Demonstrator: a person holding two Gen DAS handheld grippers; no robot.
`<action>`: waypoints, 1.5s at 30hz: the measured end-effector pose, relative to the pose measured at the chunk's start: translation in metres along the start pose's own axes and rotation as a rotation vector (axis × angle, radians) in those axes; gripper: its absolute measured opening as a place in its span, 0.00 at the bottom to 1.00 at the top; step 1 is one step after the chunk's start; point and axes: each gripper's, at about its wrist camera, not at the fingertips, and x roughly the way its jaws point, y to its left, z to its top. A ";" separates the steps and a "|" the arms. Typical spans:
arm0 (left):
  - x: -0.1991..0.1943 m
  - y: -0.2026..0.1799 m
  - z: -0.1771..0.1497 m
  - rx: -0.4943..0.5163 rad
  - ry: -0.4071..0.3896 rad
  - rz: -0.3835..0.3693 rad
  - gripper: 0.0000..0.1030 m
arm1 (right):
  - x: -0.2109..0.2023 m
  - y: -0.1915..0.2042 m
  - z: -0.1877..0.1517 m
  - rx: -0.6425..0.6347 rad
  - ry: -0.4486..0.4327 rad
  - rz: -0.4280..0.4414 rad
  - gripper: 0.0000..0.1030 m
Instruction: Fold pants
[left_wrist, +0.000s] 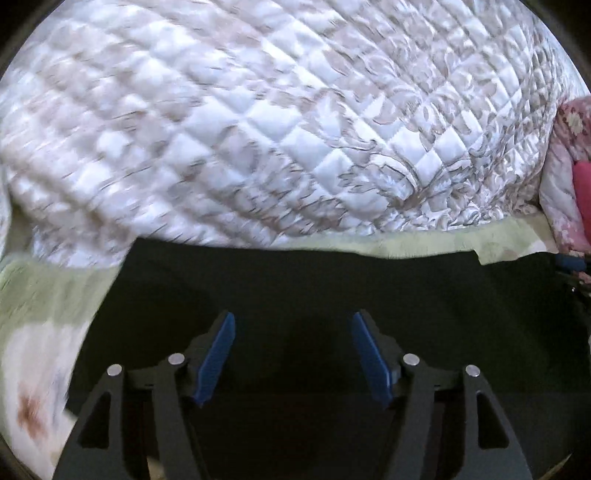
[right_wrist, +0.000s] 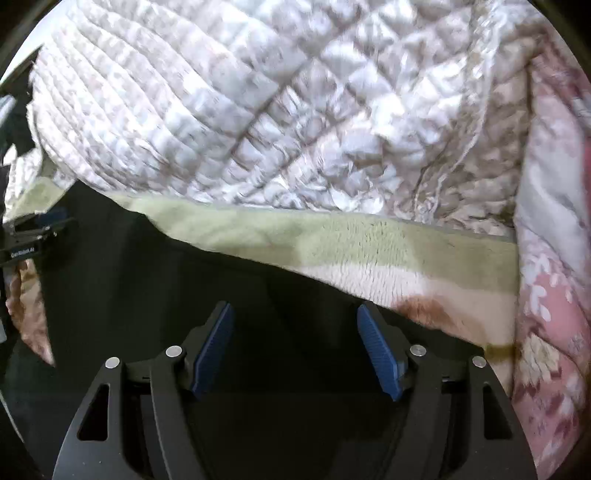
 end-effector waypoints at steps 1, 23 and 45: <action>0.008 -0.005 0.003 0.007 0.009 0.002 0.67 | 0.009 -0.001 0.001 -0.011 0.023 0.002 0.68; -0.118 -0.028 -0.022 0.001 -0.167 0.004 0.04 | -0.142 0.052 -0.048 -0.033 -0.199 -0.006 0.03; -0.230 -0.019 -0.229 -0.117 -0.025 -0.057 0.09 | -0.190 0.081 -0.259 0.397 -0.032 0.078 0.46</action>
